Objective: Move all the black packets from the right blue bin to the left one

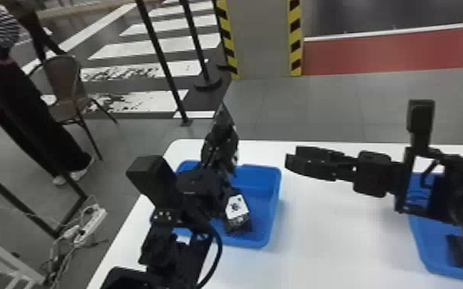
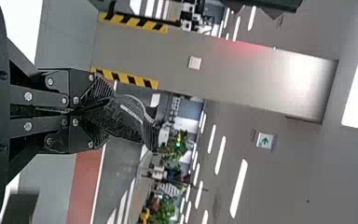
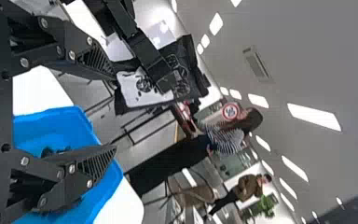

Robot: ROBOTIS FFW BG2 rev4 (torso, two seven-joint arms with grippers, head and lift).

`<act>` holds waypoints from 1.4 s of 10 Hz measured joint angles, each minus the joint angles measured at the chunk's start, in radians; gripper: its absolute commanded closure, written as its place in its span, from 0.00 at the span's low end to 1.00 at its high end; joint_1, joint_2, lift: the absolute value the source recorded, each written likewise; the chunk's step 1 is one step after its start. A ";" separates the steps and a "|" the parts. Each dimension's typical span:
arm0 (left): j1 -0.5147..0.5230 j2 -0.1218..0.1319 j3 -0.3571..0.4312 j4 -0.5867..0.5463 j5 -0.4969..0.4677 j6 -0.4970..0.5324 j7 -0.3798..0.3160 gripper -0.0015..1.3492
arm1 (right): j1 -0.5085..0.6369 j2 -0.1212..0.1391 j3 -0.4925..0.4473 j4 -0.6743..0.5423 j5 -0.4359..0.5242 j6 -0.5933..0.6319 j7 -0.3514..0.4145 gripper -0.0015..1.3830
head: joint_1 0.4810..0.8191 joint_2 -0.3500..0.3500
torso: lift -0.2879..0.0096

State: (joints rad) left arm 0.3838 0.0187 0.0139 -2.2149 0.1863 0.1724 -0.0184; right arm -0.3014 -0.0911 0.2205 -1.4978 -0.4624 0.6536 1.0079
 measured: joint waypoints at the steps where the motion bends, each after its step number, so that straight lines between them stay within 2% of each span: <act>1: -0.011 -0.005 0.024 0.064 -0.036 -0.031 0.008 0.90 | 0.036 -0.001 -0.065 -0.038 0.036 0.021 -0.001 0.11 | 0.60 0.91 | 0.60; 3: -0.059 -0.005 0.050 0.263 -0.095 -0.124 0.014 0.90 | 0.100 -0.002 -0.156 -0.116 0.080 0.057 -0.024 0.12 | 0.63 0.88 | 0.60; 4: -0.090 -0.004 0.055 0.378 -0.123 -0.193 0.016 0.82 | 0.125 -0.009 -0.177 -0.154 0.096 0.077 -0.041 0.12 | 0.63 0.87 | 0.60; 5: -0.127 -0.004 0.056 0.498 -0.134 -0.290 0.016 0.42 | 0.133 -0.016 -0.181 -0.168 0.100 0.089 -0.048 0.12 | 0.63 0.86 | 0.60; 6: -0.145 -0.004 0.054 0.560 -0.126 -0.340 0.015 0.03 | 0.137 -0.021 -0.186 -0.179 0.106 0.104 -0.058 0.12 | 0.63 0.86 | 0.60; 7: -0.148 -0.003 0.045 0.572 -0.108 -0.369 0.003 0.02 | 0.155 -0.023 -0.205 -0.221 0.135 0.147 -0.099 0.11 | 0.63 0.85 | 0.60; 8: -0.154 0.001 0.031 0.567 -0.084 -0.386 -0.032 0.15 | 0.206 -0.024 -0.234 -0.317 0.159 0.194 -0.185 0.11 | 0.63 0.78 | 0.60; 9: -0.148 0.004 0.015 0.530 -0.062 -0.387 -0.049 0.21 | 0.277 -0.023 -0.265 -0.430 0.159 0.232 -0.272 0.11 | 0.63 0.75 | 0.60; 10: -0.114 0.003 0.005 0.456 -0.049 -0.365 -0.049 0.23 | 0.335 -0.022 -0.298 -0.499 0.140 0.258 -0.322 0.11 | 0.63 0.71 | 0.60; 12: -0.015 -0.015 0.009 0.301 -0.042 -0.298 -0.046 0.23 | 0.426 -0.024 -0.362 -0.634 0.169 0.321 -0.428 0.11 | 0.63 0.65 | 0.60; 13: 0.017 -0.016 0.004 0.256 -0.032 -0.263 -0.046 0.23 | 0.461 -0.024 -0.391 -0.685 0.193 0.350 -0.479 0.11 | 0.63 0.61 | 0.60; 14: 0.029 -0.007 -0.014 0.236 -0.010 -0.241 -0.046 0.23 | 0.470 -0.024 -0.423 -0.695 0.227 0.373 -0.494 0.11 | 0.63 0.54 | 0.60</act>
State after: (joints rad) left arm 0.4124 0.0113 0.0003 -1.9792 0.1762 -0.0686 -0.0647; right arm 0.1688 -0.1152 -0.2021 -2.1933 -0.2359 1.0264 0.5138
